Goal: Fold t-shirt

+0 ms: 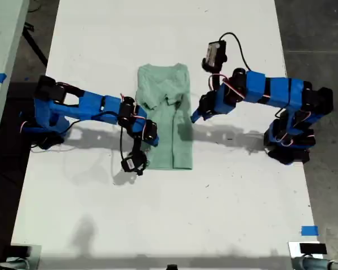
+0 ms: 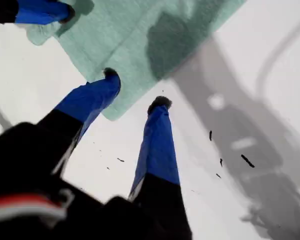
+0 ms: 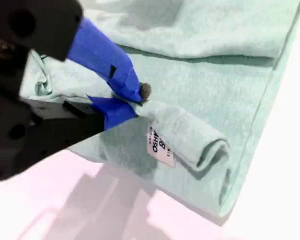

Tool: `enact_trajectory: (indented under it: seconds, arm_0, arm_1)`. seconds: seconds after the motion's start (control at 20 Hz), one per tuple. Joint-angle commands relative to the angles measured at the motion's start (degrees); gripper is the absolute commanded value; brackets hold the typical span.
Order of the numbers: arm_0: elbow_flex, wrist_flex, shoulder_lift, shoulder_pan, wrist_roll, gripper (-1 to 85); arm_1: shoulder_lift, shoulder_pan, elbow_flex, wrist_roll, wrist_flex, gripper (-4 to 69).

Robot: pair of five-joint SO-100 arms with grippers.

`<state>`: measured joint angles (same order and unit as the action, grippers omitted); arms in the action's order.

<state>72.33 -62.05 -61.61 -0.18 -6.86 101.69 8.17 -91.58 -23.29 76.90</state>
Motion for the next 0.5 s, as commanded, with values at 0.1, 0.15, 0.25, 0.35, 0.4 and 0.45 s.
enact_trajectory:
  seconds: [0.1, 0.15, 0.25, 0.35, 0.4, 0.45]
  arm_0:
    - [-10.0, -3.3, 2.0, 1.1, -4.3, 30.9]
    - [-11.7, -5.5, 0.1, 1.4, -6.1, 35.0]
    - [-13.3, -6.2, -6.2, 1.7, -10.4, 35.8]
    - [-17.3, -9.1, -10.9, 1.5, -13.0, 35.6]
    - [-19.0, -11.6, -13.1, 1.1, -13.6, 35.4]
    - [-19.0, -14.0, -15.6, 0.6, -14.4, 35.1]
  arm_1:
    - [5.9, -1.0, -1.8, 1.1, -1.8, 16.2]
    - [6.4, -1.0, -2.5, 1.1, -2.4, 16.0]
    - [6.7, -0.9, -3.4, 1.1, -3.3, 15.8]
    - [6.7, -0.8, -3.5, 0.8, -3.5, 15.6]
    - [6.7, -0.7, -3.5, 0.7, -3.5, 15.6]
    - [6.9, -0.6, -3.7, 0.7, -3.4, 15.6]
